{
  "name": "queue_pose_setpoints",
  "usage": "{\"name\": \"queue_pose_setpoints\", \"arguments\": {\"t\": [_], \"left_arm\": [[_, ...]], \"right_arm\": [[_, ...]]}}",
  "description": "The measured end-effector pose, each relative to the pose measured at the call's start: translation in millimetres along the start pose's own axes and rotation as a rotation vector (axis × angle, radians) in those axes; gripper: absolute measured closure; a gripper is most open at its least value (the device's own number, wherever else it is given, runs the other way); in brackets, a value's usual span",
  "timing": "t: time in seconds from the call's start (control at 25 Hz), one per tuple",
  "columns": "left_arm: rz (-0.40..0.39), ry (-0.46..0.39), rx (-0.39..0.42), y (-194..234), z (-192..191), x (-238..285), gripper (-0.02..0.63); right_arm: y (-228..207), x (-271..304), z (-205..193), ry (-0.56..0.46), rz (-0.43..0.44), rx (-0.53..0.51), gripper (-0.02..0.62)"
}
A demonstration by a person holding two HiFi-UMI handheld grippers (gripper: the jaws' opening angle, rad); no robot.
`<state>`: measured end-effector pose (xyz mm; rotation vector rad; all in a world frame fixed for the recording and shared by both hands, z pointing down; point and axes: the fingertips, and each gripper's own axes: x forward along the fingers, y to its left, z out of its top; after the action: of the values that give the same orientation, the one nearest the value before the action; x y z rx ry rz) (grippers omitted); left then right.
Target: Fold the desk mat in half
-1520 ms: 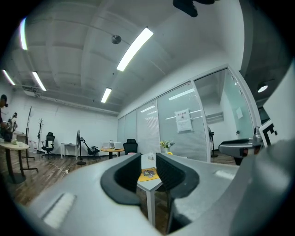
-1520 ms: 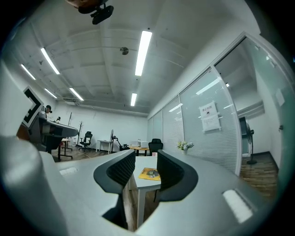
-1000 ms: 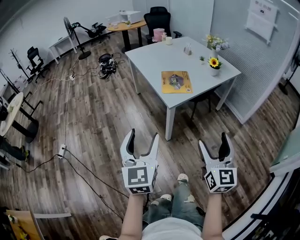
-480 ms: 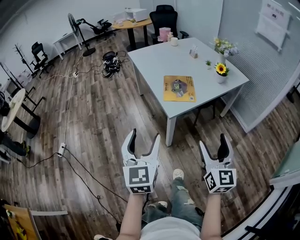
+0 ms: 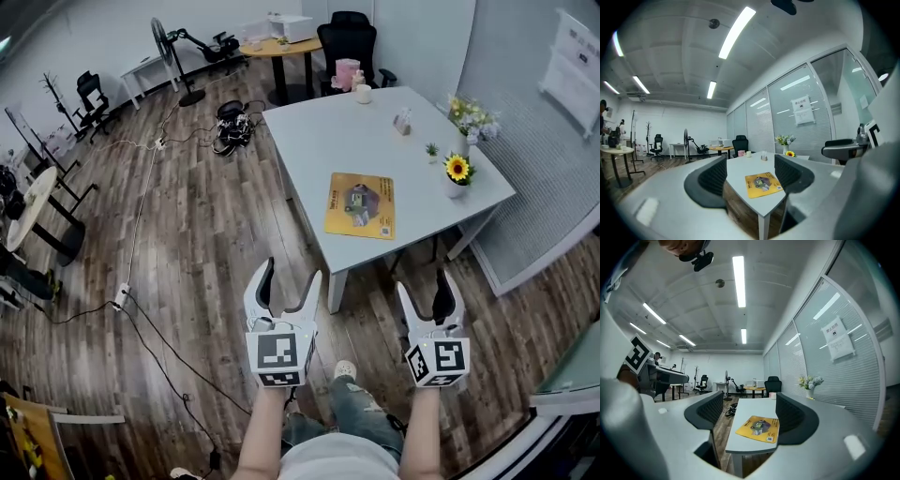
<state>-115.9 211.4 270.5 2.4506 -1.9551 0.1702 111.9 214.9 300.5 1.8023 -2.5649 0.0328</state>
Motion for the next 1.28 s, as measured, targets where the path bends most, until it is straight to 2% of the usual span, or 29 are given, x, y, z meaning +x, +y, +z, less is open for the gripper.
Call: {"name": "queue_pose_setpoints", "arguments": {"t": [0.32,0.52,0.84,1.28], "left_arm": [[0.040,-0.003,-0.014,-3,8,79,0.301],[0.048,0.028,-0.026,-6,2,112,0.301],[0.061,0.059,-0.021,6,-10,151,0.301],[0.035,0.097,-0.034,24,-25,227,0.301]], "right_arm": [[-45,74,7,0.003,0.066,-0.034,0.247],[-63,107,-5,0.031,0.092,-0.039,0.250],[-79,145,-24,0.074,0.103,-0.029,0.250],[-93,214,-41,0.123,0.114,-0.063,0.250]]}}
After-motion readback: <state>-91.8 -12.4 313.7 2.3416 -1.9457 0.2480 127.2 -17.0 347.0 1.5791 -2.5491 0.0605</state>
